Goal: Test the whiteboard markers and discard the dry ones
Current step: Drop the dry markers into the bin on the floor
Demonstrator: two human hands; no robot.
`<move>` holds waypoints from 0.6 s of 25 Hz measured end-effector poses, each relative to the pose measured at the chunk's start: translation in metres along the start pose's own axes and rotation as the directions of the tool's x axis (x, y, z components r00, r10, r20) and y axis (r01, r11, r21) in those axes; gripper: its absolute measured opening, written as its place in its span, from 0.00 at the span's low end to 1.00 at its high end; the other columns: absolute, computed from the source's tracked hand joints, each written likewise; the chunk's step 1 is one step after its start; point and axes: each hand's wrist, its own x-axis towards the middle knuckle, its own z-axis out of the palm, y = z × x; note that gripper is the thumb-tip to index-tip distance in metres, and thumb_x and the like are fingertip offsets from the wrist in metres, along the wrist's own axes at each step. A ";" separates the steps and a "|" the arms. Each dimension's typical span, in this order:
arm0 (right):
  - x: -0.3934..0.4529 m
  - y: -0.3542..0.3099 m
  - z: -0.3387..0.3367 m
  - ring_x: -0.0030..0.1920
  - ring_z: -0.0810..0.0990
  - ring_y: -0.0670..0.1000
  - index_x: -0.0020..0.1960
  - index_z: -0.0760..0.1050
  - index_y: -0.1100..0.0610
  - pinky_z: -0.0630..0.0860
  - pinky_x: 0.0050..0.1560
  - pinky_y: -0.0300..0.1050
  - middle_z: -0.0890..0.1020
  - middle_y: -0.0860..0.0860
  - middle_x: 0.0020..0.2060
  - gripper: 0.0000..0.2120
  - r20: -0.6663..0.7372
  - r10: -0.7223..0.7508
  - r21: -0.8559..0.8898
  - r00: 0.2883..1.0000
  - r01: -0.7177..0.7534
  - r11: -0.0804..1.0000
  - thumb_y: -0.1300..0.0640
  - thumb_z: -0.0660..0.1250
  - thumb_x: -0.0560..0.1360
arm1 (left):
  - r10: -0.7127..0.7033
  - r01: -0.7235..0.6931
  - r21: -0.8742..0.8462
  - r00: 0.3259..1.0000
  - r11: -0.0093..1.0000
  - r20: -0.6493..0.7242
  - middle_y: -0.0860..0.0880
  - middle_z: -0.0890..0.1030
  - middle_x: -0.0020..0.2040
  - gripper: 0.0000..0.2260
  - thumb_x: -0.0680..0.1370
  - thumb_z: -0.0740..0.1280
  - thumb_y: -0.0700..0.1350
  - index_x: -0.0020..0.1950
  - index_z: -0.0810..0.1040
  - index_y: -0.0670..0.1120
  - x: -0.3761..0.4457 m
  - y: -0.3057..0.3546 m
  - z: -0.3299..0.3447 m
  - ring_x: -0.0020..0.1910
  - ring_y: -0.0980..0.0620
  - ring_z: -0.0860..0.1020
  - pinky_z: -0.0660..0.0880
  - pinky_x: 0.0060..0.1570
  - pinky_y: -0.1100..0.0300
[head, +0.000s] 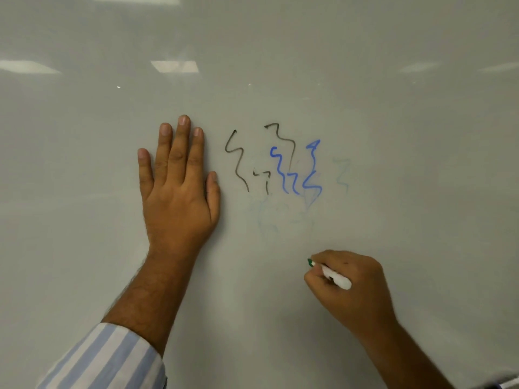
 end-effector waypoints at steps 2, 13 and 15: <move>0.004 0.006 -0.005 0.33 0.83 0.55 0.43 0.86 0.60 0.81 0.37 0.51 0.85 0.53 0.35 0.08 -0.163 0.063 0.019 0.985 -0.061 0.998 0.62 0.68 0.76 | 0.004 -0.004 0.015 1.000 1.000 0.004 0.45 0.55 0.86 0.28 0.86 0.56 0.50 0.86 0.56 0.45 -0.002 -0.001 0.000 0.86 0.44 0.52 0.50 0.83 0.38; 0.005 -0.005 0.000 0.35 0.83 0.52 0.49 0.88 0.55 0.80 0.38 0.48 0.85 0.50 0.37 0.08 -0.138 0.077 0.030 0.987 -0.074 0.997 0.59 0.70 0.75 | 0.053 -0.054 0.007 0.998 0.999 0.018 0.41 0.55 0.86 0.30 0.83 0.59 0.47 0.85 0.58 0.42 -0.016 -0.001 -0.001 0.86 0.42 0.52 0.49 0.83 0.39; -0.015 -0.013 0.008 0.33 0.81 0.52 0.46 0.86 0.52 0.79 0.34 0.49 0.84 0.48 0.34 0.07 0.028 0.122 0.072 0.992 -0.124 0.990 0.58 0.70 0.74 | 0.078 -0.078 0.008 0.997 0.997 0.011 0.39 0.55 0.85 0.29 0.83 0.59 0.45 0.85 0.58 0.41 -0.017 -0.002 0.000 0.85 0.41 0.53 0.50 0.83 0.39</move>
